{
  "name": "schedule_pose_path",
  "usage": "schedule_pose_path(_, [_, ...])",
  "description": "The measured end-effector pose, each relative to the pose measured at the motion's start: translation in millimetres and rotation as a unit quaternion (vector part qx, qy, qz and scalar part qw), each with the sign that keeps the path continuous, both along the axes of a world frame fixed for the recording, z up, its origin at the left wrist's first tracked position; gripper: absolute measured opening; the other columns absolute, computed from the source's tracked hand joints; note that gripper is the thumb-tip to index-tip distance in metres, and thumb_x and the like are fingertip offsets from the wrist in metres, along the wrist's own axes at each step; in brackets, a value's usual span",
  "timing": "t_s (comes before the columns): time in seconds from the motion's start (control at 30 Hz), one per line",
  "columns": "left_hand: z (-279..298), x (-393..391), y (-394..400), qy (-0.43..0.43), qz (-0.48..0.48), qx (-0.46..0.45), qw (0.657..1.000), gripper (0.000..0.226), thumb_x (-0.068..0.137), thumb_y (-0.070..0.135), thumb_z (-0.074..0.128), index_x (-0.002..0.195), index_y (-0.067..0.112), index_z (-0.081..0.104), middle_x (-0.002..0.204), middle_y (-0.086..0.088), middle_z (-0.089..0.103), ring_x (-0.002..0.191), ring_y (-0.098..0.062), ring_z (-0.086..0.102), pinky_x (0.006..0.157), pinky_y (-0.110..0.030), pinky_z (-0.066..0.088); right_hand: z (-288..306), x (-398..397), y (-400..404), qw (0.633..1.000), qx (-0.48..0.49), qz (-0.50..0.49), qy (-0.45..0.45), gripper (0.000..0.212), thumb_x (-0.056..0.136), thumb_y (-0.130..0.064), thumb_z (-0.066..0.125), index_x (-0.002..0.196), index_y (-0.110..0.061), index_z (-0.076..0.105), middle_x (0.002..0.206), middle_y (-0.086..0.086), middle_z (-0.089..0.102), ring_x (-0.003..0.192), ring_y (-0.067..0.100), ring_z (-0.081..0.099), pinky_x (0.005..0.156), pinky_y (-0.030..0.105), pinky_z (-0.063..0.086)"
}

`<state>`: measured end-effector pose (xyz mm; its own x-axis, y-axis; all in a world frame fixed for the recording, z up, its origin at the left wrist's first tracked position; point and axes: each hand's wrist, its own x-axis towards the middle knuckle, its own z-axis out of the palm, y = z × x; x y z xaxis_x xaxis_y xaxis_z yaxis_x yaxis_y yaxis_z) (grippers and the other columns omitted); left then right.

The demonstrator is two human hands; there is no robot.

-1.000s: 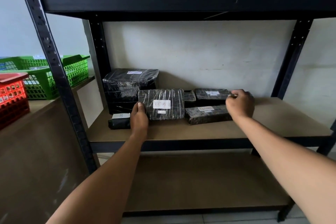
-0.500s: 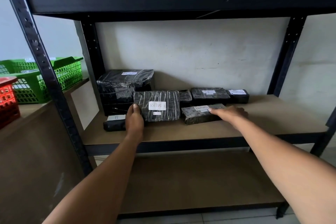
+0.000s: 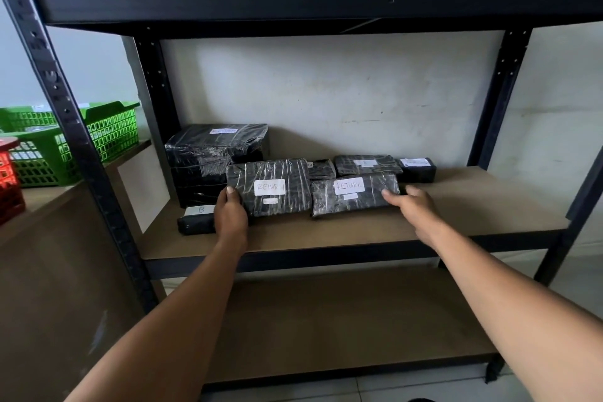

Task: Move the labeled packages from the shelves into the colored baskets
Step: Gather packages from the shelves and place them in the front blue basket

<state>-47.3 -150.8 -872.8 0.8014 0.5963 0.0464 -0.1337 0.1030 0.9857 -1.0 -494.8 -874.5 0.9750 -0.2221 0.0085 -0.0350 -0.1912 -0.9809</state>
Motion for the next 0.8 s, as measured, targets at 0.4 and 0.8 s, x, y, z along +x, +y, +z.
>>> schedule_pose_path(0.4, [-3, -2, 1, 0.006, -0.028, 0.014, 0.999, 0.028, 0.107, 0.038, 0.039, 0.117, 0.03, 0.063, 0.111, 0.006, 0.061, 0.109, -0.019, 0.053, 0.094, -0.031, 0.036, -6, -15, -9, 0.975, 0.187, -0.037, -0.118, 0.01, 0.093, -0.011, 0.068, 0.096, -0.02, 0.069, 0.079, -0.017, 0.07, 0.071, -0.005, 0.061, 0.067, 0.015, 0.042])
schedule_pose_path(0.8, [-4, -1, 3, 0.004, -0.034, 0.014, 0.999, 0.036, 0.105, 0.043, 0.038, 0.116, 0.026, 0.068, 0.119, 0.002, 0.068, 0.114, -0.02, 0.06, 0.107, -0.044, 0.044, -1, -21, -3, 0.976, 0.173, -0.028, -0.126, 0.014, 0.094, -0.012, 0.067, 0.107, -0.016, 0.068, 0.086, -0.011, 0.067, 0.075, -0.002, 0.058, 0.068, 0.015, 0.042])
